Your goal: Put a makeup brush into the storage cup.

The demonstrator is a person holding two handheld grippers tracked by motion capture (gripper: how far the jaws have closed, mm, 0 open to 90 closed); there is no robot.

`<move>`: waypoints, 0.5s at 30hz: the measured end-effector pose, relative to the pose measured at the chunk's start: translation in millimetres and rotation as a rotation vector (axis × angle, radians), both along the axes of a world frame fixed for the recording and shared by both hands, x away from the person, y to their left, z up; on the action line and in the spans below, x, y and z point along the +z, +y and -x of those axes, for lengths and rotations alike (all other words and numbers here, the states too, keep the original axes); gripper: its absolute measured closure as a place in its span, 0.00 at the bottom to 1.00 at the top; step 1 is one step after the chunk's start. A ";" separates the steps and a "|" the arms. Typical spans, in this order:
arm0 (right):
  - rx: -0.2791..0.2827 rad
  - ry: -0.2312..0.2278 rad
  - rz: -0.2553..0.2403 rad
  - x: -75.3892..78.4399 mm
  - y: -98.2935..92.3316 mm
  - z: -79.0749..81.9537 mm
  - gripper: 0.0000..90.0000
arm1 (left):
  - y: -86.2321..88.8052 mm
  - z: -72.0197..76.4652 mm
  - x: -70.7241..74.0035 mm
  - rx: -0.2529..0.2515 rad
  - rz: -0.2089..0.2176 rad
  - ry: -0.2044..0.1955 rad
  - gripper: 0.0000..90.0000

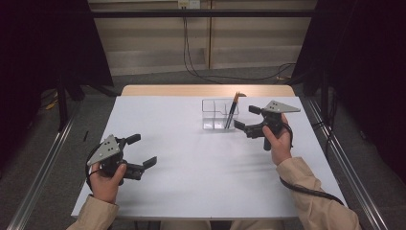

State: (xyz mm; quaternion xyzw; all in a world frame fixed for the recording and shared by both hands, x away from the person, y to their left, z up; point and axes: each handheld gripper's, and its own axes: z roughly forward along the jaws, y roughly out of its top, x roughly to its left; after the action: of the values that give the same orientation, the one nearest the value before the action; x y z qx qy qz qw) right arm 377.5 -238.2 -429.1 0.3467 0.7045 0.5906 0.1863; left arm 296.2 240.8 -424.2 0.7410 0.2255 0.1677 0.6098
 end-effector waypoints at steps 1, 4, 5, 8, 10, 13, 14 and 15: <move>0.004 -0.001 0.002 0.0 0.0 0.6 0.02 | -0.2 -0.3 -0.2 -0.001 0.003 0.003 0.01; 0.018 -0.002 0.016 0.5 0.2 2.8 0.02 | -0.8 -1.3 -0.6 -0.003 0.002 0.005 0.01; 0.017 -0.003 0.019 0.7 0.3 3.4 0.02 | -1.1 -1.4 -0.5 -0.001 0.000 0.005 0.01; 0.017 -0.009 0.026 1.4 -0.4 5.5 0.02 | -2.3 -1.5 -0.7 -0.004 0.004 0.006 0.01; 0.017 -0.015 0.030 1.7 -1.3 7.4 0.02 | -2.1 -1.9 -0.8 -0.006 0.000 0.004 0.01; 0.016 -0.020 0.034 1.6 -2.8 9.5 0.02 | -2.3 -1.9 -0.8 -0.005 0.006 0.006 0.01; 0.016 -0.023 0.040 1.6 -3.7 10.6 0.02 | -2.3 -1.8 -0.7 -0.005 0.007 0.007 0.01; 0.019 -0.023 0.040 1.6 -4.2 11.2 0.02 | -2.3 -1.9 -0.6 -0.005 0.006 0.006 0.01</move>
State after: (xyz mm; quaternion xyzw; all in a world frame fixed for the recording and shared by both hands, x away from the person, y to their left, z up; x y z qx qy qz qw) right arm 366.3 -242.4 -427.6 0.3293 0.7173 0.5820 0.1957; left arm 298.1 238.5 -424.8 0.7404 0.2259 0.1634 0.6116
